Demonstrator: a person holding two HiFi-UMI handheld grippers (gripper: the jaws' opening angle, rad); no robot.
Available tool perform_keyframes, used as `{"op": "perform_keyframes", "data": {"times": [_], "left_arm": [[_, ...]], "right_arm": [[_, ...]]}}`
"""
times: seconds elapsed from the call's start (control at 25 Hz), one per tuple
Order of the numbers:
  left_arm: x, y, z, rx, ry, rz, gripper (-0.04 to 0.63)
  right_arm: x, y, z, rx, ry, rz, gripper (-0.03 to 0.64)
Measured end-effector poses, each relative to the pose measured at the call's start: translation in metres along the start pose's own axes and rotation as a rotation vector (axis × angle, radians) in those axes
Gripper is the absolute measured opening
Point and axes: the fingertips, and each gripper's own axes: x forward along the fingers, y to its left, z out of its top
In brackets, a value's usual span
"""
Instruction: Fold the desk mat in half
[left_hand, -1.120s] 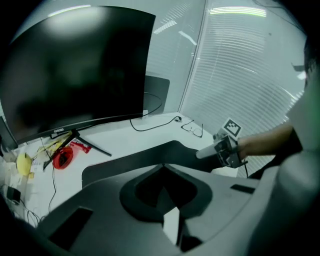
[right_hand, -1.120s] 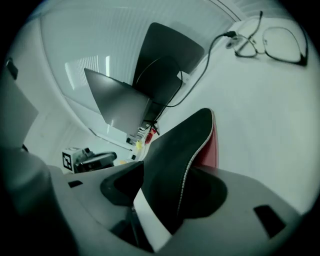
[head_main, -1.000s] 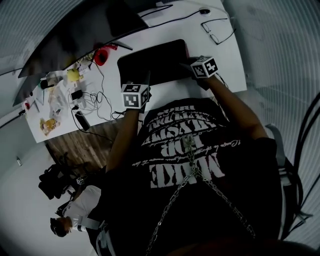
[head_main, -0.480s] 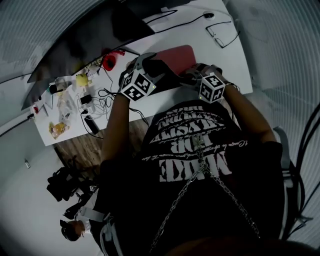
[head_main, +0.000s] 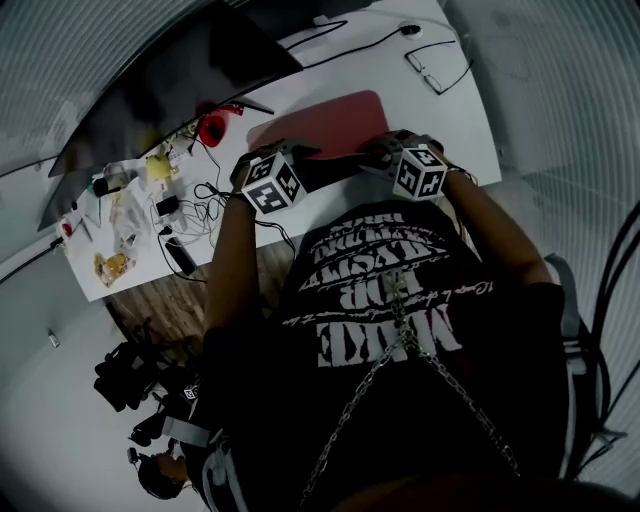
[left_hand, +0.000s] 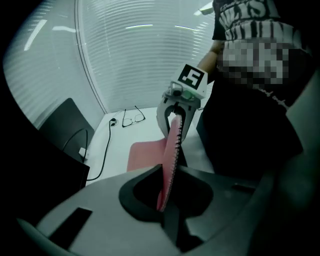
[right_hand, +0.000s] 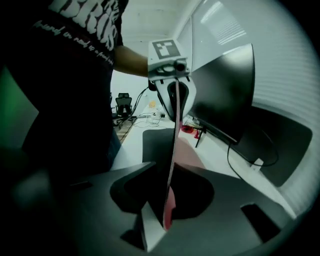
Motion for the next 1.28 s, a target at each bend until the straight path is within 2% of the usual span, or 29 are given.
{"op": "perform_keyframes", "data": {"times": [0.12,0.24,0.32,0.4,0.52,0.56,0.68,0.8,0.92,1.04,1.16,1.28], "left_arm": [[-0.026,-0.011,-0.002,-0.072,-0.051,0.059,0.025],[-0.069,-0.019,-0.004,-0.151,-0.117,0.13,0.025],[-0.093,-0.032,-0.011,-0.187,-0.134,0.173,0.025],[-0.109,-0.05,-0.018,-0.209,-0.146,0.183,0.025],[-0.124,-0.068,-0.025,-0.281,-0.218,0.201,0.025],[-0.128,-0.071,-0.031,-0.305,-0.237,0.215,0.025],[-0.147,-0.076,-0.053,-0.348,-0.298,0.263,0.025],[-0.187,-0.078,-0.081,-0.379,-0.374,0.331,0.025],[-0.228,-0.07,-0.11,-0.363,-0.415,0.407,0.025],[-0.264,-0.056,-0.125,-0.307,-0.431,0.472,0.025],[-0.299,-0.042,-0.126,-0.214,-0.449,0.512,0.025],[-0.33,-0.026,-0.116,-0.097,-0.484,0.539,0.025]], "right_arm": [[0.015,0.001,-0.025,-0.014,0.087,0.052,0.121],[0.032,-0.01,-0.068,-0.137,0.272,0.059,0.144],[0.042,-0.032,-0.08,-0.195,0.328,0.005,0.144],[0.055,-0.058,-0.086,-0.207,0.386,-0.066,0.141],[0.068,-0.097,-0.1,-0.201,0.496,-0.14,0.141],[0.07,-0.105,-0.095,-0.195,0.501,-0.158,0.141],[0.061,-0.108,-0.057,-0.161,0.463,-0.24,0.03],[0.039,-0.099,-0.013,-0.026,0.362,-0.344,0.017],[0.018,-0.086,0.028,0.077,0.303,-0.413,0.017],[-0.004,-0.076,0.066,0.08,0.313,-0.45,0.018],[-0.031,-0.073,0.109,0.052,0.336,-0.511,0.017],[-0.08,-0.087,0.161,0.04,0.315,-0.662,0.017]]}}
